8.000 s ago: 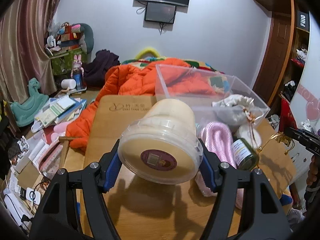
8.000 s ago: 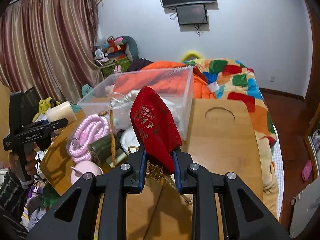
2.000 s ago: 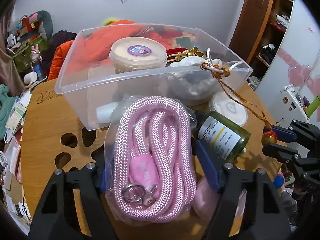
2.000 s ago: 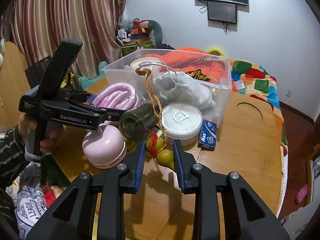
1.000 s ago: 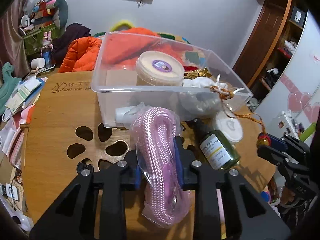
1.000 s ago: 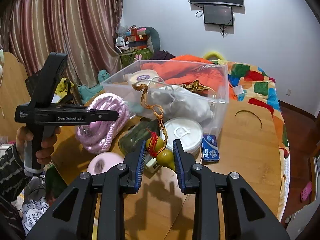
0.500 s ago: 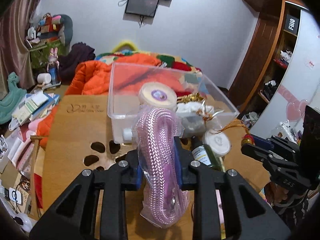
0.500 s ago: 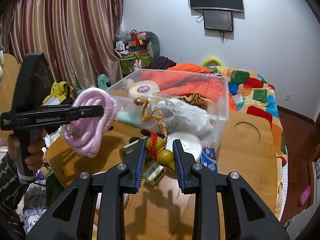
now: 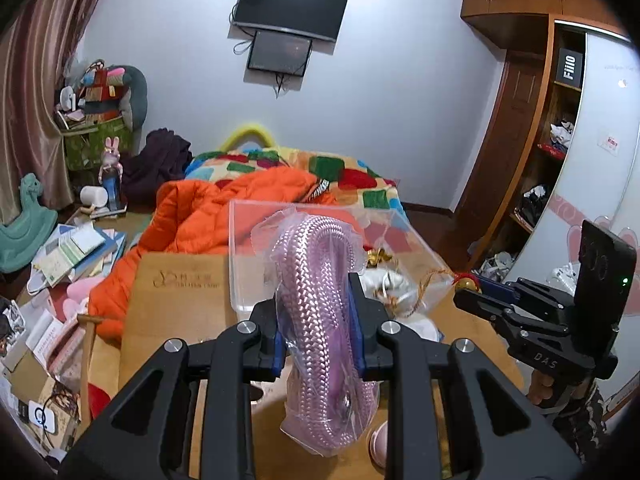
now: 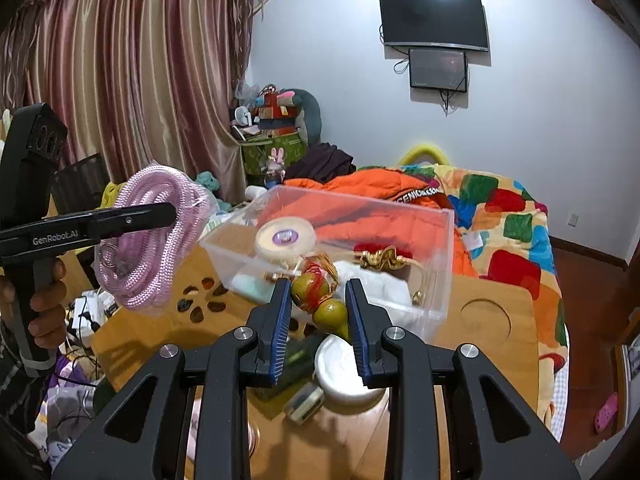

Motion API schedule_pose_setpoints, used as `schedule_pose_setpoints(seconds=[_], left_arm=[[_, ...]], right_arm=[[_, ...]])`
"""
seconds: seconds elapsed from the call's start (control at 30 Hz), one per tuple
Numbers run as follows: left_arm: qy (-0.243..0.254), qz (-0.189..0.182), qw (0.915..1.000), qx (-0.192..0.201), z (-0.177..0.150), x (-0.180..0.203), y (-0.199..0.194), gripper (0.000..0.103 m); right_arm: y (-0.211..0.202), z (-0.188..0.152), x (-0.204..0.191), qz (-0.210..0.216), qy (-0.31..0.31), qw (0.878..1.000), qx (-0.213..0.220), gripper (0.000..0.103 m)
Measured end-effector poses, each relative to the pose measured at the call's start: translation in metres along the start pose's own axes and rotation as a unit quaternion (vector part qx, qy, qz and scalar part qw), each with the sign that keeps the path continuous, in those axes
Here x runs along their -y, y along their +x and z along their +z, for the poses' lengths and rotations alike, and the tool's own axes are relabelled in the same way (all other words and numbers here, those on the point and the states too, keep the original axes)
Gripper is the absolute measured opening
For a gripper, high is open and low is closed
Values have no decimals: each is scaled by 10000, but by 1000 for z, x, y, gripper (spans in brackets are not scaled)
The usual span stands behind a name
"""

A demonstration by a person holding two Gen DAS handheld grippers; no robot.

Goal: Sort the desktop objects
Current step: 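Carry the gourd with the right tool while the left tool carries the pink rope bag, then open the left tool to drop the pink rope bag while the right tool releases the gourd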

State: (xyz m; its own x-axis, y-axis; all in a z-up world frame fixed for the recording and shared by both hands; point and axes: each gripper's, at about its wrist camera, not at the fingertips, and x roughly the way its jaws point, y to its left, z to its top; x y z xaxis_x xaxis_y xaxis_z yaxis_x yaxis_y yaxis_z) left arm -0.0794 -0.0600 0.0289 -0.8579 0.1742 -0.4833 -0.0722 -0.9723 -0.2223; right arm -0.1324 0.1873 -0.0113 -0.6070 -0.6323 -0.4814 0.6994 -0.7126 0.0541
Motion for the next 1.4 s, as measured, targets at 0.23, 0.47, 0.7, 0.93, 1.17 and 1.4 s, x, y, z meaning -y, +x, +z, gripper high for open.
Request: schedule_pose_setpoints(seconds=[0.23, 0.47, 0.7, 0.93, 1.17, 1.4], left_arm=[[142, 57, 9998, 100, 19, 0, 8, 25], [146, 110, 9998, 43, 35, -8, 32, 25], [108, 183, 9997, -101, 44, -17, 63, 25], [232, 354, 9984, -370, 41, -22, 98, 24], [266, 348, 9979, -467, 39, -26, 114, 25], [432, 595, 9959, -535, 37, -27, 123, 36]], right_arm=[[9, 16, 9, -5, 25, 9999, 132, 25], [28, 30, 20, -31, 58, 9999, 145, 25], [59, 38, 29, -13, 113, 9999, 21, 25], [95, 35, 37, -17, 255, 9992, -303, 25], [118, 33, 35, -108, 97, 9982, -577, 25], [136, 30, 32, -150, 70, 9966, -813, 25]])
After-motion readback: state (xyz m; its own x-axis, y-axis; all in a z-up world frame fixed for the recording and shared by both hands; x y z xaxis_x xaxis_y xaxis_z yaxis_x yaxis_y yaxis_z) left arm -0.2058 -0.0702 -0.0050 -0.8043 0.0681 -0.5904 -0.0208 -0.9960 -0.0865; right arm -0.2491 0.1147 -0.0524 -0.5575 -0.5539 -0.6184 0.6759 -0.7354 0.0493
